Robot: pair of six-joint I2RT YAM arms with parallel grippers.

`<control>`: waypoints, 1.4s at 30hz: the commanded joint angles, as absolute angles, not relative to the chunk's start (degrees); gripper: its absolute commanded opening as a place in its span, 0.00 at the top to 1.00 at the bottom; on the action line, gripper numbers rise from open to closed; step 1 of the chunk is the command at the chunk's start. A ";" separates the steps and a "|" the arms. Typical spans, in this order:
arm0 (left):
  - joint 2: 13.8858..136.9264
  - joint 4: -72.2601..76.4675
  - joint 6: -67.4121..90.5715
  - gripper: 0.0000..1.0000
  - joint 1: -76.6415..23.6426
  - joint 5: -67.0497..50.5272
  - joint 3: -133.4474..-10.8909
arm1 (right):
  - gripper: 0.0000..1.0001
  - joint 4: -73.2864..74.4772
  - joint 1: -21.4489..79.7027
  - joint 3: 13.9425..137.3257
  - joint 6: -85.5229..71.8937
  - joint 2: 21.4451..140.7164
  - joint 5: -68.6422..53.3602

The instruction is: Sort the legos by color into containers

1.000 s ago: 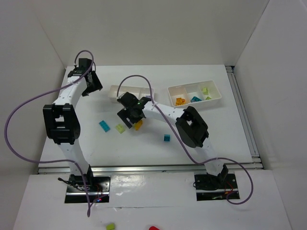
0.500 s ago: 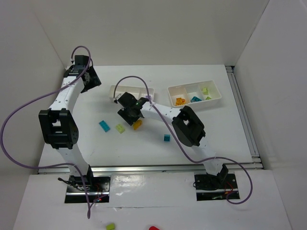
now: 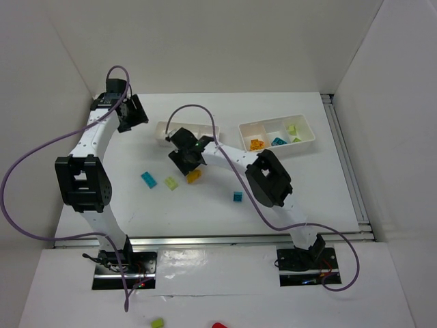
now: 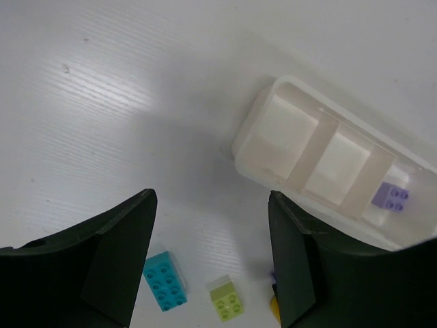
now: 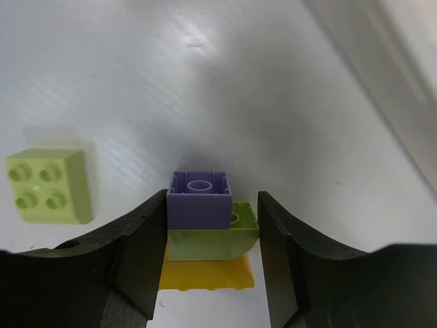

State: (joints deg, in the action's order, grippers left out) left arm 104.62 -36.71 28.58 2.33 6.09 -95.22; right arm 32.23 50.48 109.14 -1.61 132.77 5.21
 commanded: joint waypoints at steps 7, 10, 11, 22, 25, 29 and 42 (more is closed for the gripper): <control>101.69 -37.09 25.58 0.24 1.32 -7.73 -93.16 | 0.68 41.48 42.36 103.29 -26.96 123.58 11.76; 102.30 -37.09 25.58 0.24 1.32 -7.73 -93.16 | 0.61 39.38 42.89 98.63 -32.42 121.64 13.27; 102.30 -37.09 25.58 0.24 1.32 -8.43 -93.16 | 0.60 38.59 43.41 98.00 -33.04 120.94 13.27; 102.30 -37.62 25.05 0.24 1.32 -8.44 -93.69 | 0.29 39.64 43.95 102.12 -34.64 124.28 17.93; 101.78 -37.62 25.05 0.24 1.32 -8.44 -93.69 | 0.31 39.03 43.95 102.13 -34.02 124.28 17.93; 101.78 -37.62 25.05 0.24 1.32 -8.44 -93.16 | 0.29 39.02 44.47 102.65 -31.65 125.59 19.68; 101.78 -37.62 25.05 0.24 1.32 -8.44 -92.64 | 0.51 39.02 44.47 104.50 -27.69 128.50 16.62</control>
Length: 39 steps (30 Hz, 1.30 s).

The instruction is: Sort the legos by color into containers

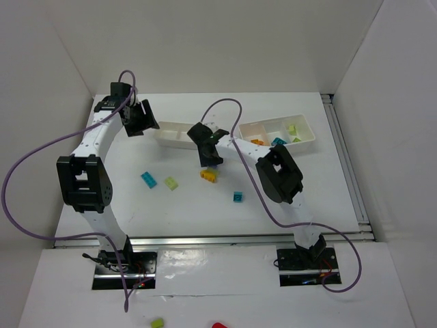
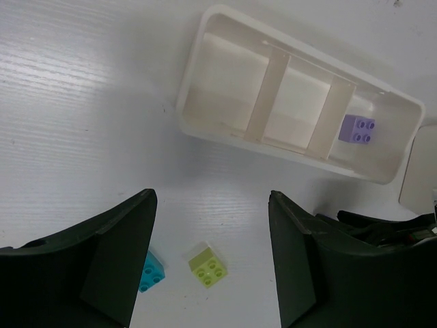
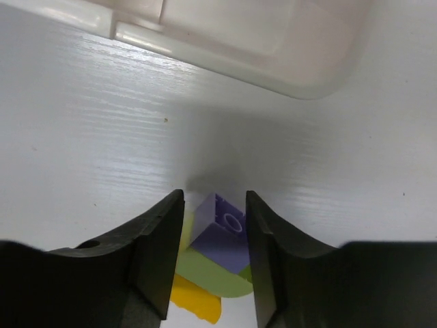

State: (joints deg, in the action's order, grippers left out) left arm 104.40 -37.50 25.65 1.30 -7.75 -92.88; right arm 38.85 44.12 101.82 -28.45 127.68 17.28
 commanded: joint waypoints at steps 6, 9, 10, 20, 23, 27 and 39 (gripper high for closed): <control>99.76 -38.67 24.52 0.23 1.32 -8.44 -90.88 | 0.66 38.23 44.47 105.02 -27.16 128.50 14.94; 97.39 -38.67 23.99 0.22 0.80 -11.23 -87.91 | 0.47 39.80 44.47 105.03 -28.56 127.18 14.94; 97.38 -38.67 23.99 0.22 0.79 -11.86 -87.02 | 0.36 40.42 44.47 105.03 -29.43 126.66 15.72; 93.25 -37.44 23.99 0.22 -8.34 -11.87 -78.57 | 0.31 40.77 42.45 98.52 -42.79 117.86 15.30; 93.25 -36.83 24.52 0.22 -9.58 -11.16 -78.05 | 0.28 42.18 41.84 98.53 -49.64 117.86 13.10; 93.25 -36.30 24.52 0.22 -9.58 -11.16 -78.75 | 0.27 42.19 40.79 97.82 -55.45 118.74 10.90; 93.25 -36.83 22.94 0.22 -10.11 -10.02 -79.28 | 0.27 44.65 39.73 98.96 -61.52 122.52 9.14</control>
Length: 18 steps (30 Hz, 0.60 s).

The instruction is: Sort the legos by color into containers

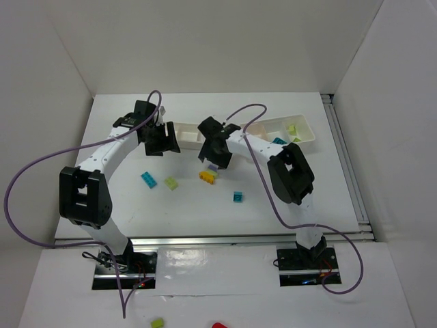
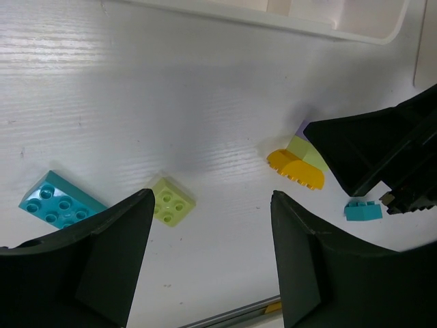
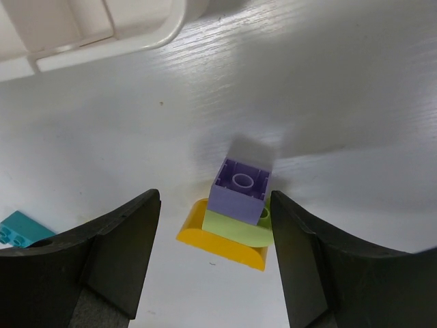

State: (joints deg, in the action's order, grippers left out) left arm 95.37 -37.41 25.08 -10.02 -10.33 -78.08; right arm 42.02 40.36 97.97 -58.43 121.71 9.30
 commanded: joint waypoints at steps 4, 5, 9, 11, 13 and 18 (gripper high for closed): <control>93.25 -36.83 22.94 0.22 -10.11 -10.02 -79.28 | 0.27 45.79 39.73 99.57 -61.53 124.45 9.14; 93.25 -36.83 22.94 0.22 -10.11 -9.50 -79.28 | 0.27 45.79 39.73 100.28 -61.52 124.45 9.14; 93.25 -36.83 22.94 0.22 -10.11 -9.49 -79.80 | 0.31 45.09 39.73 100.28 -61.52 125.59 9.14; 93.25 -36.83 22.94 0.22 -10.11 -8.96 -79.80 | 0.38 45.09 39.73 100.28 -61.00 125.60 9.14; 93.25 -36.83 22.94 0.22 -10.11 -8.96 -79.80 | 0.46 45.09 39.73 100.28 -61.00 125.60 9.14; 93.25 -36.83 22.94 0.22 -10.11 -8.44 -79.80 | 0.60 45.09 39.73 100.81 -61.00 125.60 10.89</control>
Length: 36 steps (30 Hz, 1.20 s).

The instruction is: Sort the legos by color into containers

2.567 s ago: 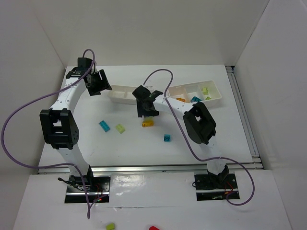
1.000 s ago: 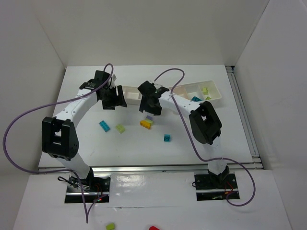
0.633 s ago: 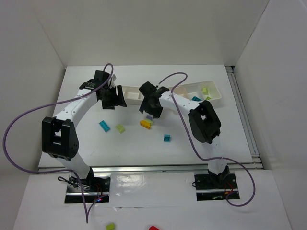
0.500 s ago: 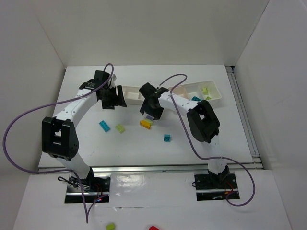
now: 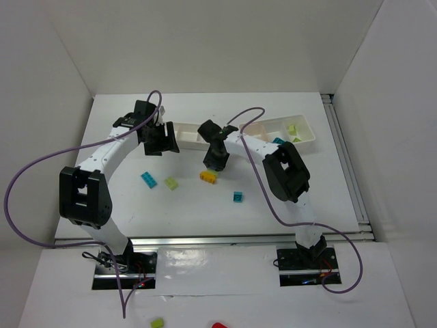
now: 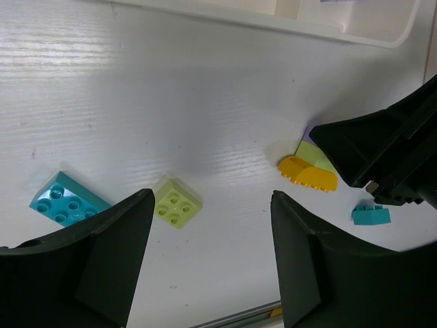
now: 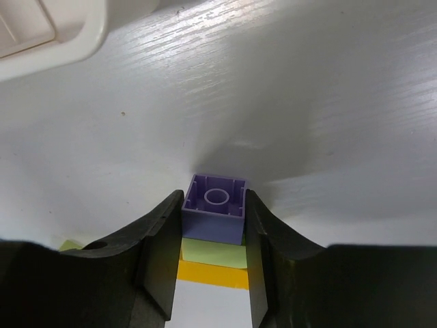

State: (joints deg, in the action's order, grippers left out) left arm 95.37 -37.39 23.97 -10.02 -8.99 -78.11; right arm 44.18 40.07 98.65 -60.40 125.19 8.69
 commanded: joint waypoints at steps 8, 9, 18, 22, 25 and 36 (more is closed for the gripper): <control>92.99 -34.64 22.32 0.16 -10.11 -21.94 -77.36 | 0.81 45.62 39.73 100.81 -57.14 122.35 13.79; 92.47 -31.84 22.32 0.10 -10.11 -26.15 -76.39 | 0.81 43.79 39.73 99.59 -56.61 121.21 13.80; 91.32 -0.64 38.48 0.00 -12.39 -49.13 -56.89 | 0.81 41.57 39.73 99.05 -53.53 115.75 13.27; 92.89 11.05 43.85 0.00 -12.91 -50.80 -52.40 | 0.81 40.17 39.73 98.44 -53.00 114.00 11.95; 94.47 15.98 45.70 0.00 -12.92 -51.94 -51.68 | 0.81 40.17 39.73 98.44 -52.39 113.99 10.73; 101.34 17.42 44.75 0.14 -15.21 -49.66 -53.26 | 0.81 38.94 39.73 98.43 -52.38 112.94 9.40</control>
State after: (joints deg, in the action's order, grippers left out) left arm 100.68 14.87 45.45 -14.59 -49.01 -51.86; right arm 41.39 39.83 97.43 -52.18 116.71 9.78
